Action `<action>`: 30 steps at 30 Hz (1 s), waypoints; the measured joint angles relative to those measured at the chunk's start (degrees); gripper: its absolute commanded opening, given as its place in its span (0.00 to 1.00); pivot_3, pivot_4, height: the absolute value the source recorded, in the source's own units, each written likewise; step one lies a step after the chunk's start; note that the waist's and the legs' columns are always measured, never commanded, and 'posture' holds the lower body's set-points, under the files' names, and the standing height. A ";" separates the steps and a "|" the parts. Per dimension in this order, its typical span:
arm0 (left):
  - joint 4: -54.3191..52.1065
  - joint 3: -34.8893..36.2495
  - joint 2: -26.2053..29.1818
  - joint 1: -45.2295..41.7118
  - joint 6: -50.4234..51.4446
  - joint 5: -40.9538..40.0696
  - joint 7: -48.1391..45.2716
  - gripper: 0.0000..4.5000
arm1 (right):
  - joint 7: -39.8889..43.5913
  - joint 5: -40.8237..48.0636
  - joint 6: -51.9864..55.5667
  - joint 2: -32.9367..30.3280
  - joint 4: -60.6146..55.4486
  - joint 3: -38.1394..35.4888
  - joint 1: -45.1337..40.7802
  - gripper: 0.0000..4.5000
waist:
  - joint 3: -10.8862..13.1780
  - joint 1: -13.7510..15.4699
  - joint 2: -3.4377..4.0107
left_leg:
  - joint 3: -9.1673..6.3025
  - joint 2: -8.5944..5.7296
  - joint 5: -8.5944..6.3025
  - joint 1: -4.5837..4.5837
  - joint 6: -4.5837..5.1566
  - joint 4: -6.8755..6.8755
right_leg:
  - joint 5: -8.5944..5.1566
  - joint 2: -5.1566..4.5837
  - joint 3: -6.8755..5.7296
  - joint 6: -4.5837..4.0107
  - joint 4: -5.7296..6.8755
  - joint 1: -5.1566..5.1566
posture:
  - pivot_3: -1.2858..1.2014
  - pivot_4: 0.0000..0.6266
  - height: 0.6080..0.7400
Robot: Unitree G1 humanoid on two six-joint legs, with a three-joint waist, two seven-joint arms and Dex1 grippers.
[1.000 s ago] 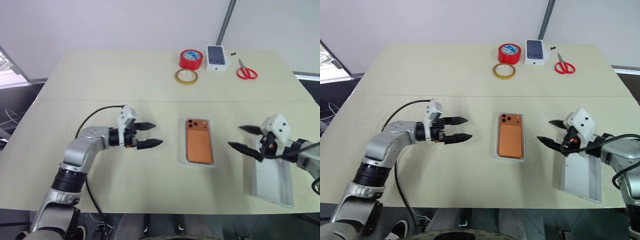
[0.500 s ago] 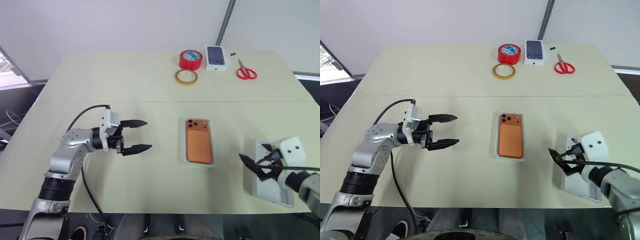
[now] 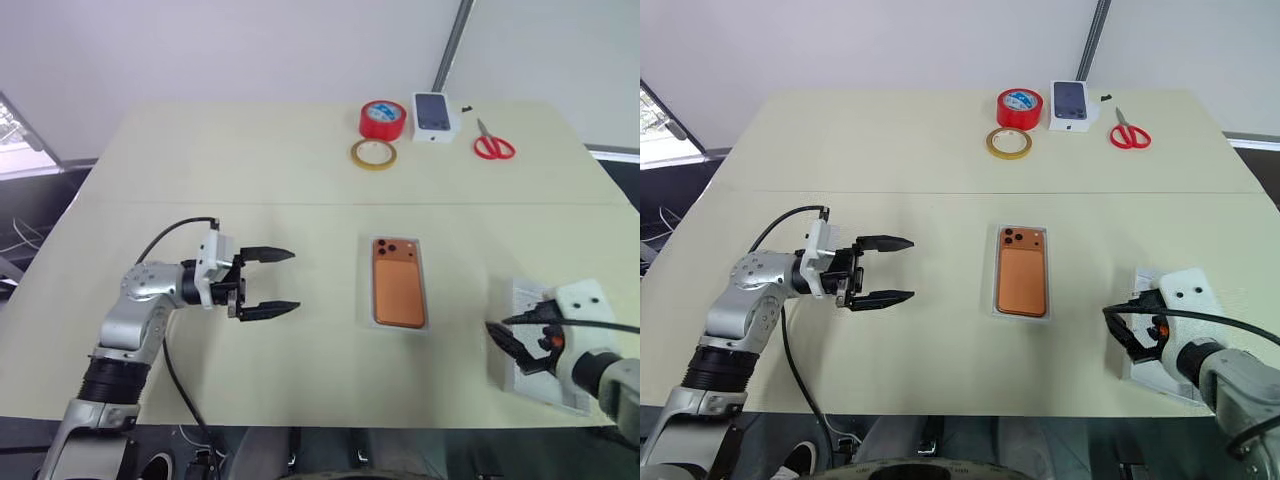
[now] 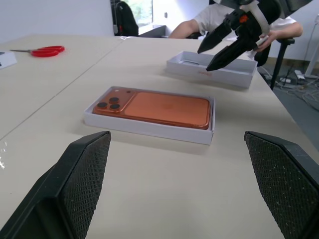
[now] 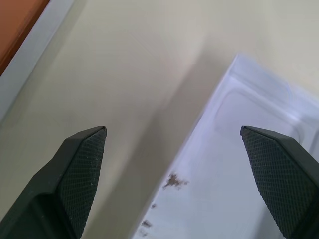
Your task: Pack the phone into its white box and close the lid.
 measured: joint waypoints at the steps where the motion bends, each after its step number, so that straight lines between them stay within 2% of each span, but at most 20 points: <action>1: 0.01 -0.08 0.00 0.04 0.01 0.02 -0.11 1.00 | 0.18 1.01 2.99 0.98 -0.06 0.15 -0.75 1.00 | 0.00 -0.01 0.01 | 0.01 0.00 -0.01 0.00 0.01 0.01 | 0.00 -0.01 0.01 0.00 -0.01 0.00 | 0.52 0.24 1.00; 5: -0.08 -1.37 -0.55 0.48 0.07 0.24 -0.02 1.00 | 0.41 2.49 12.32 2.05 -0.21 0.22 -4.84 1.00 | 0.00 -0.12 0.02 | 0.02 0.00 -0.03 0.00 0.05 0.05 | 0.00 -0.01 0.01 0.00 -0.02 0.04 | 0.52 0.24 1.00; 13: -1.15 -2.19 -1.22 2.09 0.08 0.69 1.54 1.00 | -0.53 3.38 13.39 -0.22 0.89 0.26 -3.80 1.00 | -0.01 -0.15 0.02 | 0.01 0.00 -0.03 0.02 0.06 0.05 | 0.00 -0.01 0.00 0.00 -0.04 0.07 | 0.52 0.24 1.00; 16: -1.39 -2.20 -1.52 2.09 0.07 0.80 2.22 1.00 | -1.36 3.44 13.39 -0.88 2.23 0.37 -4.66 0.81 | -0.01 -0.12 0.02 | 0.01 0.00 -0.03 0.02 0.06 0.05 | 0.00 -0.01 0.00 0.00 -0.03 0.07 | 0.52 0.24 1.00; 23: -2.38 -2.30 -1.94 2.20 0.22 0.92 4.25 1.00 | -4.06 3.20 13.38 -0.85 4.34 2.64 -7.06 0.02 | -0.02 -0.44 -0.02 | 0.00 0.01 -0.03 0.03 0.06 0.04 | 0.00 0.00 0.00 0.01 -0.04 0.08 | 0.52 0.24 1.00; 30: -3.30 -2.34 -1.90 2.78 1.41 0.92 5.52 1.00 | -4.60 1.88 12.68 -2.26 6.36 5.85 -9.66 0.02 | -0.07 -1.45 -0.11 | 0.00 0.02 -0.04 0.14 0.07 0.05 | 0.00 0.00 -0.01 0.00 -0.11 0.23 | 0.52 0.24 1.00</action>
